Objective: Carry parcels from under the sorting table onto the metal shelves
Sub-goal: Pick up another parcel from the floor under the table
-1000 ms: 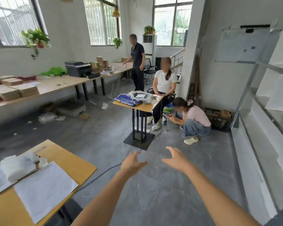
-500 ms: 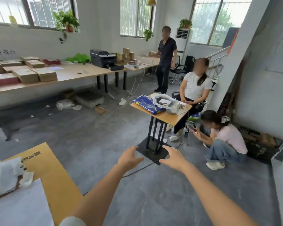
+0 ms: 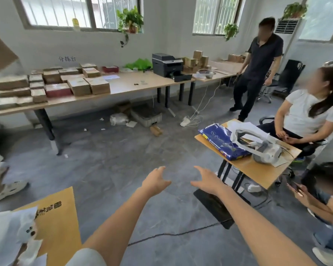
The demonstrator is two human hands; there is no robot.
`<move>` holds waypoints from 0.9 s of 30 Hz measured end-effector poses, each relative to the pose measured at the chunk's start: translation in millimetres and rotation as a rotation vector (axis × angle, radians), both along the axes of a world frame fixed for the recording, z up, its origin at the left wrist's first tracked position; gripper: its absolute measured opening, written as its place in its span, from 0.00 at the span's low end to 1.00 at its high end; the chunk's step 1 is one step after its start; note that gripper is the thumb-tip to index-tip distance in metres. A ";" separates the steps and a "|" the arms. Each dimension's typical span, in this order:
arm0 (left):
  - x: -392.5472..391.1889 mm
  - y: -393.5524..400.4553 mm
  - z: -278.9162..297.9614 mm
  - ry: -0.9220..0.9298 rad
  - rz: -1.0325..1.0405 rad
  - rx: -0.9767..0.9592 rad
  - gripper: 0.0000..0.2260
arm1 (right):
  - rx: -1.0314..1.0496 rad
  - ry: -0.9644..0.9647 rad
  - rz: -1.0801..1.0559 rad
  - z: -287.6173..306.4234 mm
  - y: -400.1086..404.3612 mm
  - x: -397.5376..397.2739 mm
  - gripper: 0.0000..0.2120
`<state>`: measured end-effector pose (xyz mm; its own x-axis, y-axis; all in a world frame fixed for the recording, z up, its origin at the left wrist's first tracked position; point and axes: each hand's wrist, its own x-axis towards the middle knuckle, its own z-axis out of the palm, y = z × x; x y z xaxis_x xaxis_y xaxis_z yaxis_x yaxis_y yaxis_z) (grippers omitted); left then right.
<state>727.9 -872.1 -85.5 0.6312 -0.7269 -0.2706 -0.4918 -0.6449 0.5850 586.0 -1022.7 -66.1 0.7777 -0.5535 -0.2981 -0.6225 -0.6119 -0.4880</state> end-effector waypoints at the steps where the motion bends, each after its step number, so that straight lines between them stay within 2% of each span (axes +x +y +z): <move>1: 18.7 -13.7 -1.3 -0.004 0.021 0.007 0.31 | 0.000 -0.003 0.015 -3.9 -16.9 22.2 0.36; 12: 229.5 -179.5 17.5 -0.013 0.250 -0.010 0.31 | 0.130 -0.085 0.110 -0.9 -198.9 267.4 0.34; 23: 439.9 -333.6 -3.6 0.001 0.277 0.004 0.30 | 0.137 -0.091 0.124 -17.6 -354.4 476.0 0.35; 27: 522.0 -402.2 -8.1 0.045 0.261 -0.031 0.30 | 0.121 -0.068 0.067 -19.2 -416.1 552.7 0.35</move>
